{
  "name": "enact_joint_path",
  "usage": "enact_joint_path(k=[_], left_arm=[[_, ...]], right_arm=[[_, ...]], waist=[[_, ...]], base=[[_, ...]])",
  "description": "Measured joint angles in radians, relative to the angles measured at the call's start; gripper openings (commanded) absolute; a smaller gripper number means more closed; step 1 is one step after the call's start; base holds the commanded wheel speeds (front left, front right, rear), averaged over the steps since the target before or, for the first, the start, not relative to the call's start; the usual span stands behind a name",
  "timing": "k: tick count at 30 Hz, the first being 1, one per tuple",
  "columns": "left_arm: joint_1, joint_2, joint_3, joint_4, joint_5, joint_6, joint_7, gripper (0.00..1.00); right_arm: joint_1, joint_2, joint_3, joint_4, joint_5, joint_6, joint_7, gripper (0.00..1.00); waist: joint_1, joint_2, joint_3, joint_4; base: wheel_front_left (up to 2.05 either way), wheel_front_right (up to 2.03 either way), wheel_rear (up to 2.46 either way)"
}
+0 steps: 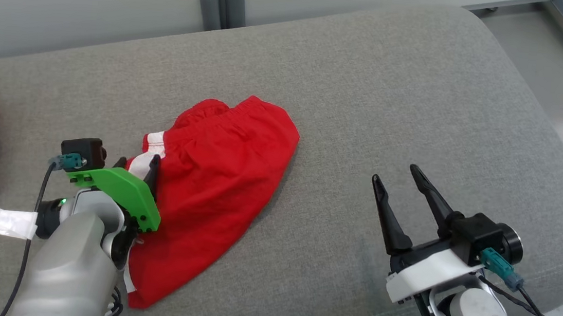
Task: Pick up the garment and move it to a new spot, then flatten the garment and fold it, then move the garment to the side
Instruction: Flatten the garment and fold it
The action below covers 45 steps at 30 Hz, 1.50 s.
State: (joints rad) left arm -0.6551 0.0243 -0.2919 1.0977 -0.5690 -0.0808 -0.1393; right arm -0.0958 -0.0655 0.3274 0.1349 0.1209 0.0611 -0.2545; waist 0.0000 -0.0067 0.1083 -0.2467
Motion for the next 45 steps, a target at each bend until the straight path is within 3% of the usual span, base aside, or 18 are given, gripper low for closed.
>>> enact_joint_path(k=[4, 6, 8, 9, 20, 33, 44, 45], left_arm=[[0.001, -0.003, -0.033, 0.030, 0.003, -0.007, 0.033, 1.00], [0.001, -0.003, -0.034, 0.025, 0.003, -0.007, 0.031, 0.44], [0.000, -0.003, -0.039, 0.018, 0.003, -0.007, 0.018, 0.06], [0.000, -0.003, -0.043, 0.013, 0.003, -0.007, 0.012, 0.00], [-0.047, -0.002, -0.111, -0.080, 0.045, -0.019, -0.068, 0.00], [-0.061, 0.000, -0.372, -0.326, 0.012, -0.043, -0.082, 0.00], [0.082, 0.005, -0.624, -0.426, -0.049, -0.043, -0.019, 0.00], [0.091, 0.005, -0.636, -0.428, -0.053, -0.043, -0.018, 0.06]], right_arm=[[-0.009, 0.000, -0.002, -0.001, 0.000, 0.000, 0.000, 1.00], [-0.012, 0.000, -0.002, -0.002, 0.000, 0.000, 0.000, 1.00], [-0.016, 0.000, -0.003, -0.002, 0.000, 0.000, 0.000, 1.00], [-0.018, 0.000, -0.003, -0.002, 0.000, 0.000, 0.000, 1.00], [-0.019, 0.001, -0.003, -0.002, 0.000, 0.000, 0.000, 1.00], [-0.020, 0.003, 0.014, 0.014, 0.002, 0.005, 0.000, 1.00], [-0.019, 0.004, 0.016, 0.052, 0.006, 0.005, 0.000, 1.00], [-0.019, 0.004, 0.013, 0.053, 0.010, 0.004, 0.000, 1.00]], waist=[[0.0000, 0.0000, 0.037, -0.034], [0.0000, 0.0000, 0.040, -0.037], [0.0000, 0.0000, 0.042, -0.040], [0.0000, 0.0000, 0.042, -0.041], [0.0000, 0.0000, 0.034, -0.048], [0.0000, 0.0000, 0.018, -0.090], [0.0000, 0.0000, 0.022, -0.164], [0.0000, 0.0000, 0.023, -0.169]], base=[[0.00, 0.00, 0.00], [0.00, 0.00, 0.00], [0.00, 0.00, 0.00], [0.00, 0.00, 0.00], [0.00, 0.00, 0.00], [0.00, 0.00, 0.00], [0.00, 0.00, 0.00], [0.00, 0.00, 0.00]])
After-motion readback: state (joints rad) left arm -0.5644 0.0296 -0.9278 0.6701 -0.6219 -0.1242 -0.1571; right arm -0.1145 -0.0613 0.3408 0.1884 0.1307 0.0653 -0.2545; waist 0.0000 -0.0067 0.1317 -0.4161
